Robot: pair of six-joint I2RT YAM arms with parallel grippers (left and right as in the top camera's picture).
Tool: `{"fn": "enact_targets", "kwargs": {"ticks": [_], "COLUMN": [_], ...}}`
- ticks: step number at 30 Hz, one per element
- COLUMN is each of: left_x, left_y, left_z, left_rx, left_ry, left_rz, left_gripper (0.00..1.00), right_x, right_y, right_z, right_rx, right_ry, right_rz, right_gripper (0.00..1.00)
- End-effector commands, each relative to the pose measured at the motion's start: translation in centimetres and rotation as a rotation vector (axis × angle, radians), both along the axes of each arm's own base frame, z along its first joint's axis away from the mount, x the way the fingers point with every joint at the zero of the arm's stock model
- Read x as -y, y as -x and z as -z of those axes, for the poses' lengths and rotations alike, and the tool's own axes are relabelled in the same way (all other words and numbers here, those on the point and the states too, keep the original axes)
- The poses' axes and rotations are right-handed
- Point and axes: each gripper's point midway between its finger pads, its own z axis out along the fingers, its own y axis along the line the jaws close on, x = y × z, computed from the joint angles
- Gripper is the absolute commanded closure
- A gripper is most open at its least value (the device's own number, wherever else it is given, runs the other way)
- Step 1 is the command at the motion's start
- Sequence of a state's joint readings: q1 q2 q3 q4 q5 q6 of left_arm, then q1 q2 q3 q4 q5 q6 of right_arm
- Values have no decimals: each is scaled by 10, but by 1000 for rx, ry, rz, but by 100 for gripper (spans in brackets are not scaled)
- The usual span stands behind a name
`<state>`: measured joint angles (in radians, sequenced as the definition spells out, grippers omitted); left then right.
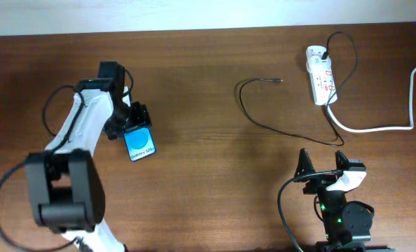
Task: Plug charger to phone and switch on socket
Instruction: 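Lift the phone with the left gripper and tilt it upright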
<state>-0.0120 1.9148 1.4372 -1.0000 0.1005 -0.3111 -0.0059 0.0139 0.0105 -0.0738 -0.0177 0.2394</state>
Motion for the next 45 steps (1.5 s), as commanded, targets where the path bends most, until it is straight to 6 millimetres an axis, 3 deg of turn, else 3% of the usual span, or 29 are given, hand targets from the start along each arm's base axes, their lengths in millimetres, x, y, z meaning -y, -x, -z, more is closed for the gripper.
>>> {"fn": "enact_targets", "kwargs": {"ticks": [1, 10, 16, 21, 30, 45], "left_x": [24, 72, 124, 155, 175, 186], "left_y": [-4, 26, 50, 61, 71, 76], "left_z": [-48, -76, -86, -88, -91, -97], "left_rx": [107, 89, 22, 6, -11, -34], "left_ry": [110, 131, 273, 303, 348, 419], "left_rz": [5, 54, 72, 110, 147, 160], "left_gripper": [62, 60, 60, 59, 59, 58], "right_x": [2, 2, 2, 2, 2, 2], "right_y": [0, 0, 0, 0, 0, 0], "right_z": [2, 2, 2, 2, 2, 2], "right_rx": [-3, -3, -3, -3, -3, -3], "right_ry": [0, 0, 0, 0, 0, 0], "right_rz": [13, 13, 13, 13, 13, 13], "right_gripper": [2, 2, 2, 2, 2, 2]}}
